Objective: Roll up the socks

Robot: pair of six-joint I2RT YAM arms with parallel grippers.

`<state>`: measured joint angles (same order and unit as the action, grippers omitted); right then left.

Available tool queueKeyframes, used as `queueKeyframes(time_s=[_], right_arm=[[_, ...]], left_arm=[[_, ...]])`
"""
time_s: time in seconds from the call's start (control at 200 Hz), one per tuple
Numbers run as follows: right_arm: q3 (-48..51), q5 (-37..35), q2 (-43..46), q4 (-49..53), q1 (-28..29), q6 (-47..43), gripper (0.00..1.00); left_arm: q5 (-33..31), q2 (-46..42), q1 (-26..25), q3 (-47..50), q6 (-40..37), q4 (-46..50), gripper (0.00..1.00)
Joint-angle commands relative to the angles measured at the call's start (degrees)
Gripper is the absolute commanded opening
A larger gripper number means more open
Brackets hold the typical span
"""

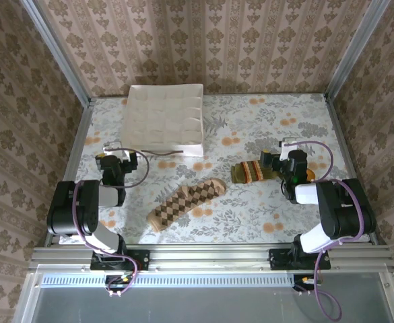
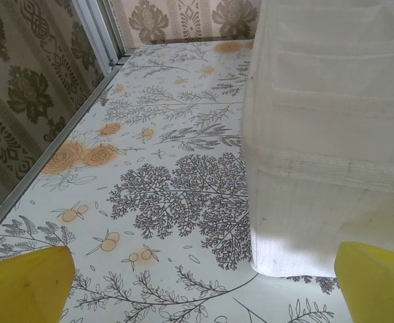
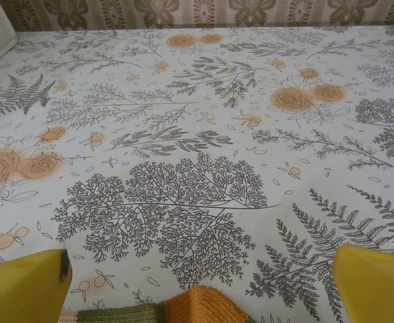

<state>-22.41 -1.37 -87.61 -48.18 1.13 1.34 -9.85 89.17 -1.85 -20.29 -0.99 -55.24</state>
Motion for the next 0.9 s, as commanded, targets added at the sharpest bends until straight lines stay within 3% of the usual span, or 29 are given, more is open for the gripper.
queueKeyframes(time_s=[0.0, 0.77, 0.895], right_arm=[[-1.18, -1.87, -0.04, -0.24, -0.16, 0.24, 1.0], [-0.91, -1.57, 0.35, -0.88, -0.16, 0.16, 1.0], [-3.21, -5.24, 7.39, 9.08, 1.36, -0.6, 1.0]], left_arm=[[0.0, -0.22, -0.35, -1.12, -1.11, 0.85, 1.0], [0.01, -0.3, -0.35, -0.92, -1.11, 0.61, 1.0], [-3.04, -5.17, -2.03, -0.83, -2.17, 4.35, 1.0]])
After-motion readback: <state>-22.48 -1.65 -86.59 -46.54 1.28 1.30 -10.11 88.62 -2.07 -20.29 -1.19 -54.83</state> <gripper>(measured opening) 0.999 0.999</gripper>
